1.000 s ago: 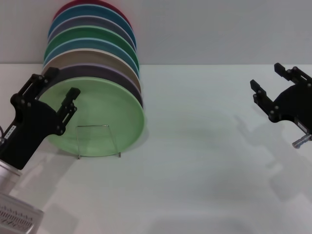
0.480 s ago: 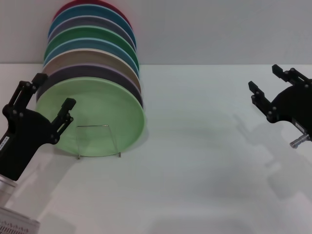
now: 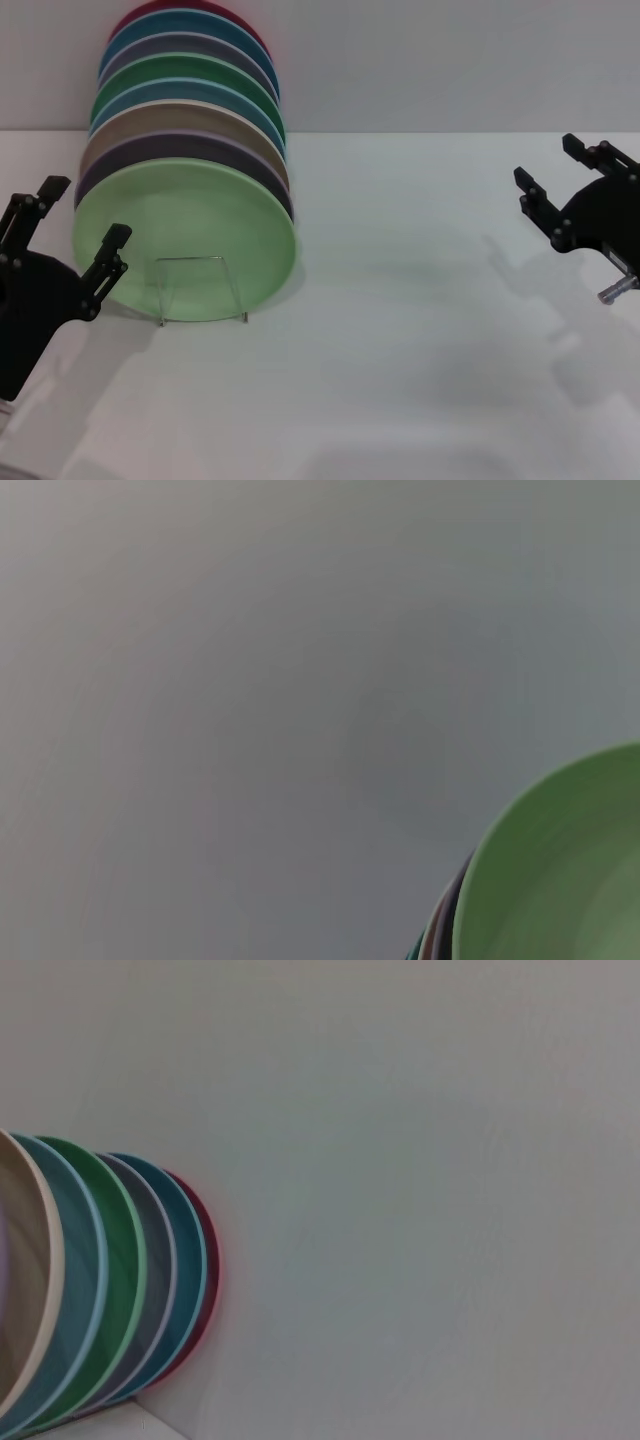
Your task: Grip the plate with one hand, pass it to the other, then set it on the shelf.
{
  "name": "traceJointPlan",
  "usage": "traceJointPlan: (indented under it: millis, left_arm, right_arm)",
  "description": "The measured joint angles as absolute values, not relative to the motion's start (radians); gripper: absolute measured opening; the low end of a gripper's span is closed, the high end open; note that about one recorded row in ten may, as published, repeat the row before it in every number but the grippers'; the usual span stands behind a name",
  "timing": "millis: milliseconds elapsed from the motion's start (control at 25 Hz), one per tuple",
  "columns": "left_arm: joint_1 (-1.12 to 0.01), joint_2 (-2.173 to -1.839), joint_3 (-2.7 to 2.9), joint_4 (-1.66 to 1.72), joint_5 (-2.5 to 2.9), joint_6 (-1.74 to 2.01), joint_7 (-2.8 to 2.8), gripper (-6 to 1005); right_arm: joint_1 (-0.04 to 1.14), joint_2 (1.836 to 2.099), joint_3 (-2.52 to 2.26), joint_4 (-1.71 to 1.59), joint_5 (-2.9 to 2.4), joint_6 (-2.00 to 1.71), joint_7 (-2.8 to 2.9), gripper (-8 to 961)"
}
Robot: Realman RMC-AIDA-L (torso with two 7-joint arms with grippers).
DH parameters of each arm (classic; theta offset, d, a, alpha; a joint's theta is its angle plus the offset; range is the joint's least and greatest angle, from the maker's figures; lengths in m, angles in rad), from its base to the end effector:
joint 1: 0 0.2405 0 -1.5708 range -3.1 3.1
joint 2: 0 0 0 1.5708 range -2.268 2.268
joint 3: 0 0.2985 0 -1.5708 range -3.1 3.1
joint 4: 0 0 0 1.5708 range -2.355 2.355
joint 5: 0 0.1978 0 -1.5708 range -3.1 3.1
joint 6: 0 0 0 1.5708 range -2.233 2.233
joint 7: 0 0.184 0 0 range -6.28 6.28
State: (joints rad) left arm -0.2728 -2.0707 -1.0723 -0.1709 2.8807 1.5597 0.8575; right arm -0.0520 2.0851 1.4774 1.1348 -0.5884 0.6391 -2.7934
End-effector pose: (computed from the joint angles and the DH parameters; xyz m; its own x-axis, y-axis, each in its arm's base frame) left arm -0.3106 0.3012 -0.0337 0.8157 -0.5099 -0.2731 -0.3000 0.0307 -0.9535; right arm 0.2864 0.3301 -0.0188 0.9174 0.1276 -0.3771 -0.3062 -0.3790 -0.8733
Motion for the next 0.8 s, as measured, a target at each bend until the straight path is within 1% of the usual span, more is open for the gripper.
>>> traceJointPlan:
  millis: [280, 480, 640, 800]
  left_arm:
    - [-0.199, -2.071, -1.154, -0.209, 2.873, 1.592, 0.828, 799]
    - [-0.160, -2.071, -1.295, -0.209, 2.869, 1.621, 0.578, 799]
    - [-0.152, -2.072, -1.412, -0.189, 2.866, 1.628, 0.253, 799]
    - [-0.160, -2.072, -1.440, -0.159, 2.857, 1.624, 0.176, 799]
  right_arm:
    - [-0.057, 2.090, 1.497, 1.113, -0.565, 0.656, -2.794, 622]
    - [-0.059, 2.090, 1.527, 1.054, -0.374, 0.733, -2.795, 624]
    - [-0.061, 2.091, 1.525, 1.005, -0.261, 0.790, -2.790, 625]
    - [-0.039, 2.091, 1.524, 0.970, -0.253, 0.799, -2.788, 625]
